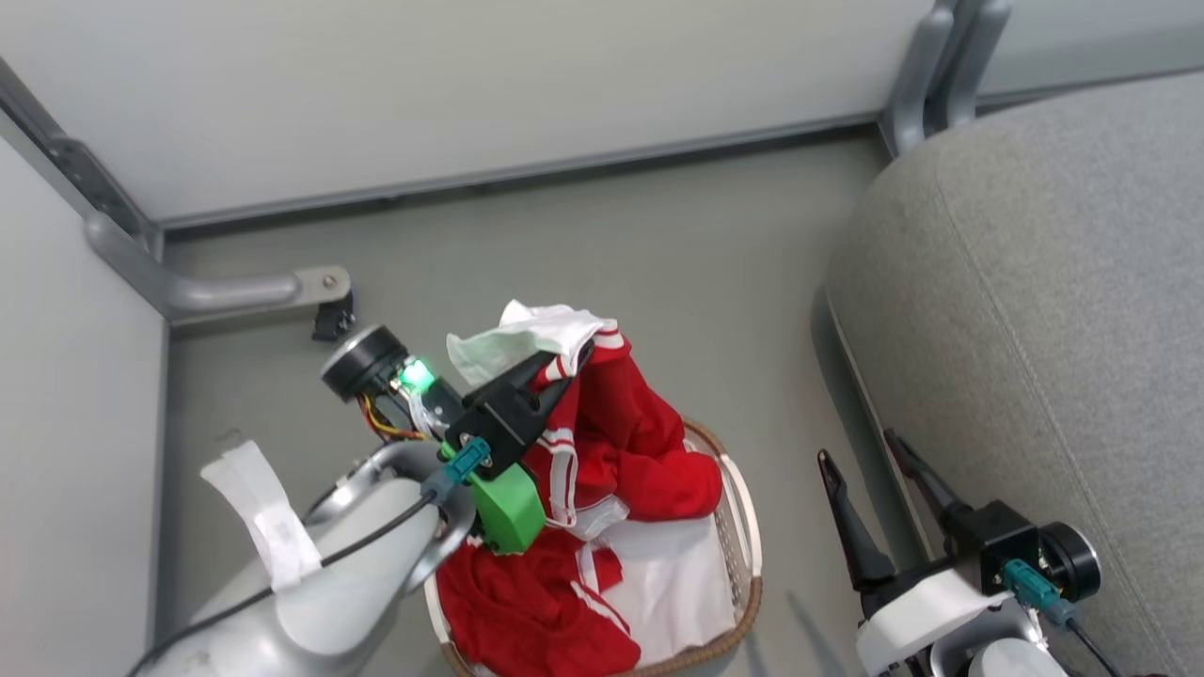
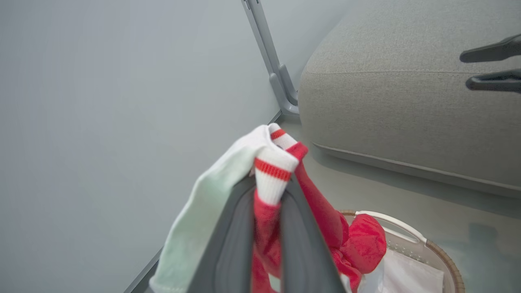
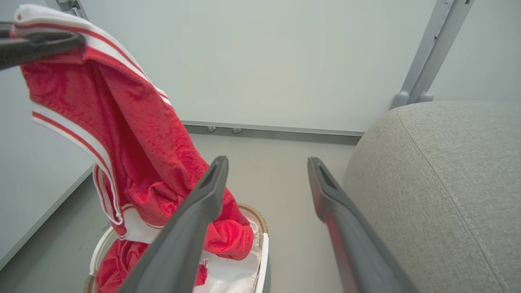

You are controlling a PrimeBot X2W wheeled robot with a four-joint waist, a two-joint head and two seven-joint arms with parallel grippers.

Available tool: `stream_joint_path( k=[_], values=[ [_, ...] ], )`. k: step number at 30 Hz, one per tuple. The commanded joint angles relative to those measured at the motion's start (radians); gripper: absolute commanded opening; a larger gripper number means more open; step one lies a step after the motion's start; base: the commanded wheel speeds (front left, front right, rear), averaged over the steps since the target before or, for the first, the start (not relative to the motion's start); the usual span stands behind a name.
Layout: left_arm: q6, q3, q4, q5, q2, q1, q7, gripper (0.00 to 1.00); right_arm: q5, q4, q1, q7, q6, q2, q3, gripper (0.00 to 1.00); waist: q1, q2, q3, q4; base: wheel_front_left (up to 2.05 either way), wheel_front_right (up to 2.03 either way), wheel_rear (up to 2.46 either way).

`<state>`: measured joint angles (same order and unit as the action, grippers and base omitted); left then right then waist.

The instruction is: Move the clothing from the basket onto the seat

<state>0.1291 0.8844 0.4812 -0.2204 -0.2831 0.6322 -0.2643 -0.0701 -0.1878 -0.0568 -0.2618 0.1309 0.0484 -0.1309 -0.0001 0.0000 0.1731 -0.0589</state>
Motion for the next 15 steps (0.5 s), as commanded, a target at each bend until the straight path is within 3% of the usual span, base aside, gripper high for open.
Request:
stream_joint_path(
  k=[1, 6, 15],
  values=[
    [0.002, 0.012, -0.025, 0.009, -0.027, 0.030, 0.000, 0.00, 0.007, -0.003, 0.022, -0.005, 0.000, 0.004, -0.003, 1.00, 0.0001, 0.0000, -0.111, 0.047, 0.00, 0.00, 0.00],
    [0.002, 0.057, -0.109, -0.005, -0.088, 0.108, 0.000, 0.00, 0.012, -0.007, 0.048, -0.005, 0.000, 0.004, -0.014, 1.00, 0.0001, 0.0000, -0.158, 0.047, 0.00, 0.00, 0.00],
    [0.002, 0.089, -0.165, -0.016, -0.123, 0.255, 0.000, 0.00, 0.023, -0.005, 0.036, -0.005, 0.000, 0.004, -0.025, 1.00, 0.0001, 0.0000, -0.188, 0.048, 0.00, 0.00, 0.00]
  ],
)
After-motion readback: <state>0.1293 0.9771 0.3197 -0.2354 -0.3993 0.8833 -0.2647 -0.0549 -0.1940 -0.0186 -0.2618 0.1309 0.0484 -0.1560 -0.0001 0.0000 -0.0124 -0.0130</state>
